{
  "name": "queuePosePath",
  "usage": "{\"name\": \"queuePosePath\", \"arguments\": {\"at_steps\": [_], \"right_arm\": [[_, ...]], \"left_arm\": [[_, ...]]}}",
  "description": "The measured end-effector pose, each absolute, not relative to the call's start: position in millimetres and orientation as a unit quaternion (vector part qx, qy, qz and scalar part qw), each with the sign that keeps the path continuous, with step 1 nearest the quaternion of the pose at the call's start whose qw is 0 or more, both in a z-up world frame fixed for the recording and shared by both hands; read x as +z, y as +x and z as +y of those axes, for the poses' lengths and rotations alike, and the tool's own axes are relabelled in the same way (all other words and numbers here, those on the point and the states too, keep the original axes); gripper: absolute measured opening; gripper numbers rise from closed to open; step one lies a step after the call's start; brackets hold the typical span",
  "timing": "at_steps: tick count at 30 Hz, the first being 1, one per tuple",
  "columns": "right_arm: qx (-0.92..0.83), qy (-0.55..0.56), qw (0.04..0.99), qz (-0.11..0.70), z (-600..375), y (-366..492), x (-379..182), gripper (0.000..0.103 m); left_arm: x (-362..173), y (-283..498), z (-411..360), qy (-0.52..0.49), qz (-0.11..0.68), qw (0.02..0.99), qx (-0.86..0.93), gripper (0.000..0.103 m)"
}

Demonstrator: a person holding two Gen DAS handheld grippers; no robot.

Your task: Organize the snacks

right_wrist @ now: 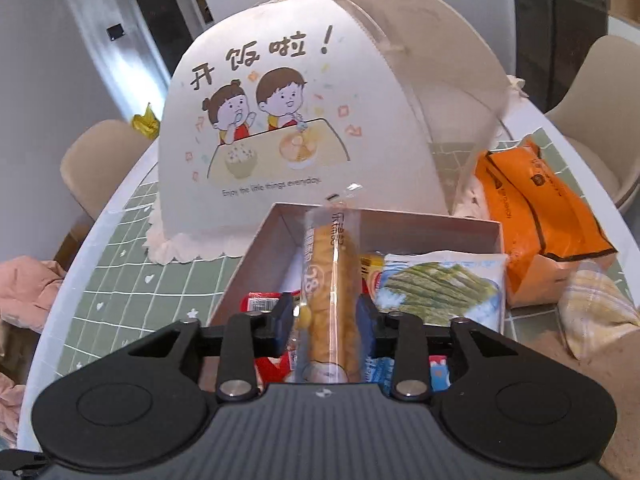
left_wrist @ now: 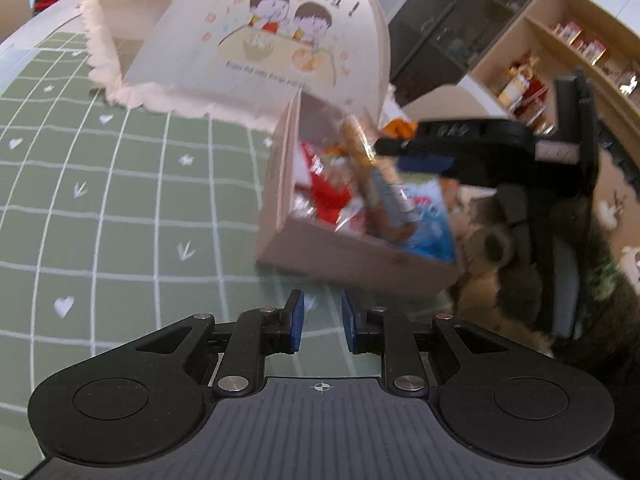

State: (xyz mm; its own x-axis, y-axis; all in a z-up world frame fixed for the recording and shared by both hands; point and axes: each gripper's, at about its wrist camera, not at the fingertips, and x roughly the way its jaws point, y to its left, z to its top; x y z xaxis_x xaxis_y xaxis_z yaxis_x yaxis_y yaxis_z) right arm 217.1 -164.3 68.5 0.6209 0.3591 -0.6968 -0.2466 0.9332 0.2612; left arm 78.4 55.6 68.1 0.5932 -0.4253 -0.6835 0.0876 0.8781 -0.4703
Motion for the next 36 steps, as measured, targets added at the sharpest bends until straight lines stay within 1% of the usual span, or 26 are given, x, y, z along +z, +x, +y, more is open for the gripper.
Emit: {"name": "queuePosePath", "arguments": {"at_steps": [2,4,7,9,11,16,21,22,23,25,26,27,29,30,31,34,36], "right_arm": [[0.165,0.087,0.903,0.386,-173,205,74,0.050],[0.158,0.086,0.912,0.370,-180,188,80,0.053],[0.140,0.051,0.926,0.347,-188,153,86,0.053],[0.134,0.023,0.932,0.336,-189,124,84,0.058],[0.130,0.005,0.934,0.333,-190,98,76,0.066],[0.116,-0.009,0.922,0.369,-184,53,31,0.067],[0.109,-0.002,0.910,0.399,-179,41,-4,0.067],[0.109,0.002,0.908,0.405,-179,41,-9,0.067],[0.110,0.004,0.906,0.409,-179,41,-14,0.069],[0.105,-0.014,0.913,0.393,-176,37,-16,0.072],[0.102,-0.028,0.914,0.393,-173,38,-17,0.076],[0.097,-0.039,0.916,0.388,-172,38,-18,0.080],[0.068,-0.038,0.921,0.382,-175,38,-20,0.091],[0.055,-0.026,0.923,0.381,-179,39,-22,0.094],[0.048,-0.012,0.923,0.382,-183,41,-24,0.100],[0.042,-0.002,0.928,0.369,-191,40,-29,0.103],[0.048,-0.006,0.931,0.362,-193,39,-30,0.103]], "left_arm": [[63,72,53,-0.175,0.433,0.873,-0.141,0.023],[57,67,46,-0.131,0.440,0.879,-0.132,0.023],[50,56,38,-0.087,0.443,0.884,-0.117,0.024],[47,48,37,-0.070,0.438,0.890,-0.101,0.024],[43,42,39,-0.069,0.435,0.894,-0.084,0.024],[29,36,35,-0.072,0.436,0.895,-0.062,0.024],[20,20,20,-0.060,0.398,0.914,-0.057,0.025],[18,16,13,-0.045,0.388,0.919,-0.058,0.028],[17,14,7,-0.032,0.379,0.923,-0.059,0.030],[14,11,-4,-0.007,0.362,0.930,-0.066,0.044],[12,11,-9,0.001,0.358,0.931,-0.069,0.048],[11,11,-13,0.009,0.354,0.933,-0.072,0.054],[9,11,-19,0.018,0.345,0.936,-0.069,0.054],[7,10,-21,0.020,0.340,0.938,-0.066,0.054],[6,9,-22,0.021,0.334,0.940,-0.062,0.054],[5,10,-24,0.021,0.328,0.943,-0.056,0.055],[4,12,-24,0.019,0.327,0.943,-0.054,0.055]]}}
